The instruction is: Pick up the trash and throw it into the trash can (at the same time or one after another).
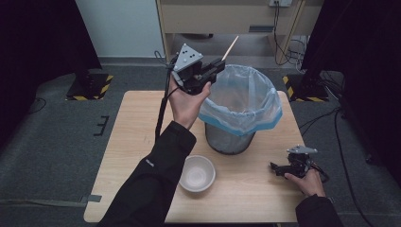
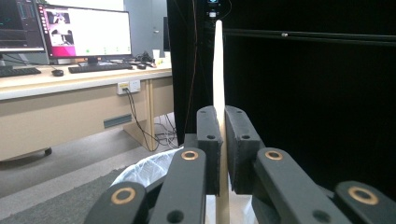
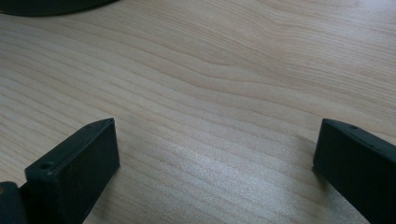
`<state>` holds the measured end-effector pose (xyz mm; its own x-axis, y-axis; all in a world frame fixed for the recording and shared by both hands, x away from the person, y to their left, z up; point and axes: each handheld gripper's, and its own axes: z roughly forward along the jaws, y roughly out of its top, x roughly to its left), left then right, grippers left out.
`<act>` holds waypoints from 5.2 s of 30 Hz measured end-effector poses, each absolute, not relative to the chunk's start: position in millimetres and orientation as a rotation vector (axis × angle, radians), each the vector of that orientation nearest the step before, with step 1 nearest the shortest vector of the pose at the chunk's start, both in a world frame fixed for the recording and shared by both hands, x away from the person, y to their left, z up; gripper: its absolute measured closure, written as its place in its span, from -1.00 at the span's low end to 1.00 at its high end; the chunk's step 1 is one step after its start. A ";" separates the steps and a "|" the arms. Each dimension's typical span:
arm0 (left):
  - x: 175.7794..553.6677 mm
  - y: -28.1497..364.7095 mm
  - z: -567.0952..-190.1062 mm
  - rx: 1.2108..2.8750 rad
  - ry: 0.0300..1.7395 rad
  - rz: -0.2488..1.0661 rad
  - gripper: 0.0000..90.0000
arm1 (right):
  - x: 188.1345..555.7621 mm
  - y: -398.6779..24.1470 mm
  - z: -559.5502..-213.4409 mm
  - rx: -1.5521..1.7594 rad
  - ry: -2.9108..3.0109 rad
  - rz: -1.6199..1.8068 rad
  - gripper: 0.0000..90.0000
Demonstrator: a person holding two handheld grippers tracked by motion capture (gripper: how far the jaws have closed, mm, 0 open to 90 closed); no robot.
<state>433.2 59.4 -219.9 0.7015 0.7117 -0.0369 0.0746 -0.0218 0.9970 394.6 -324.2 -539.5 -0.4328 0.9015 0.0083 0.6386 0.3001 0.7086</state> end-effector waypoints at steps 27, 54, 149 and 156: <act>472.2 10.3 -211.5 1.567 0.626 0.608 0.89 | 394.5 -324.3 -539.3 1.377 2.184 0.911 -0.99; 473.3 23.8 -225.5 1.618 0.604 0.550 0.51 | 394.4 -324.4 -539.3 1.373 2.188 0.911 -0.99; 356.4 151.9 -479.1 2.000 0.994 0.268 0.83 | 394.4 -326.5 -538.9 1.355 2.212 0.918 -0.99; 351.5 161.9 -461.5 1.930 0.997 0.313 0.85 | 394.5 -326.8 -538.9 1.352 2.214 0.919 -0.99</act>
